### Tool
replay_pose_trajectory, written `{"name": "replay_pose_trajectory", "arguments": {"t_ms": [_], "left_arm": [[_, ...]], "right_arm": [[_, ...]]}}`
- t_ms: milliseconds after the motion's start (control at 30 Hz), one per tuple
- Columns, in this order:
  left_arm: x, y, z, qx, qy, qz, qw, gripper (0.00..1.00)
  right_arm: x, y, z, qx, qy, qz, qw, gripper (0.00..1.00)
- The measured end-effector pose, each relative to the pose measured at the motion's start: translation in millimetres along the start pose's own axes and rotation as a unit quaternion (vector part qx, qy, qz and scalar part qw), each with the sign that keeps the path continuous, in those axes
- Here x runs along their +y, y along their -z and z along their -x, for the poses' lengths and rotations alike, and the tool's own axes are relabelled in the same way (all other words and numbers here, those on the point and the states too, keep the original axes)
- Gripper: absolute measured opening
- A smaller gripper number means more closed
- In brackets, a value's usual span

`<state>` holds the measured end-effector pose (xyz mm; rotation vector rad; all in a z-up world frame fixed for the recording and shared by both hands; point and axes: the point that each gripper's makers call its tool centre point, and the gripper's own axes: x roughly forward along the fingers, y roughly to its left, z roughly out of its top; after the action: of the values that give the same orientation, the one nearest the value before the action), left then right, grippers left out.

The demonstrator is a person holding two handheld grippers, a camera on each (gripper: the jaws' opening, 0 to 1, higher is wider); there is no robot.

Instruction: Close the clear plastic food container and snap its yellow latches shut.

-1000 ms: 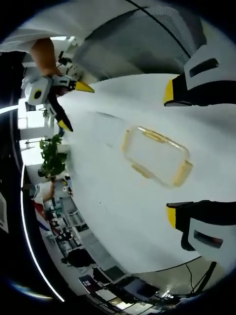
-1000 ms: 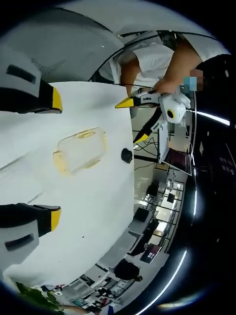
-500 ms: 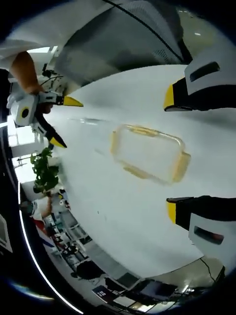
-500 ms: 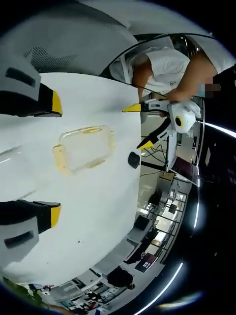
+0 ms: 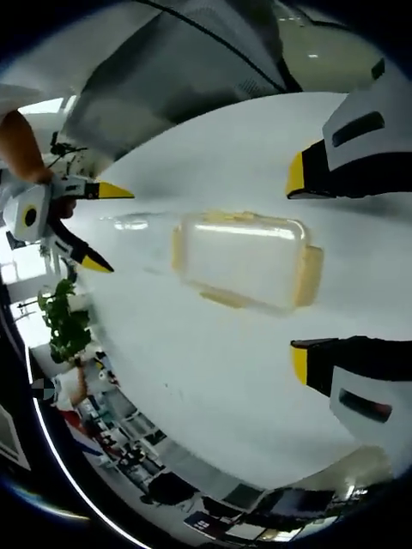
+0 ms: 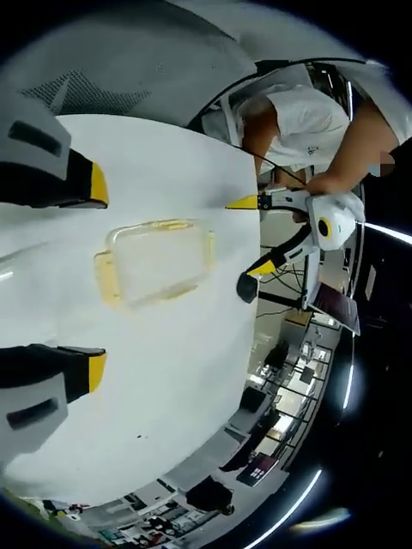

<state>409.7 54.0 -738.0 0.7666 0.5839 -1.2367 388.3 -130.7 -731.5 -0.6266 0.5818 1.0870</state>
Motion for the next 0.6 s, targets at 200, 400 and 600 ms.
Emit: {"name": "replay_pose_trajectory", "arguments": {"t_ms": [200,400,600], "left_arm": [[5.4,11.7,-6.8,0.01,0.011,-0.004,0.9999,0.58],[3.5,20.5,-13.0,0.02,0.032,-0.008,0.9993,0.57],[7.8,30.8,-17.5,0.03,0.038,-0.017,0.9987,0.56]], "right_arm": [[-6.0,2.5,-8.8,0.008,-0.004,0.003,1.0,0.6],[-6.9,2.6,-18.0,0.017,-0.016,0.015,0.9996,0.57],[0.1,10.1,-29.9,0.035,-0.045,0.039,0.9976,0.51]]}}
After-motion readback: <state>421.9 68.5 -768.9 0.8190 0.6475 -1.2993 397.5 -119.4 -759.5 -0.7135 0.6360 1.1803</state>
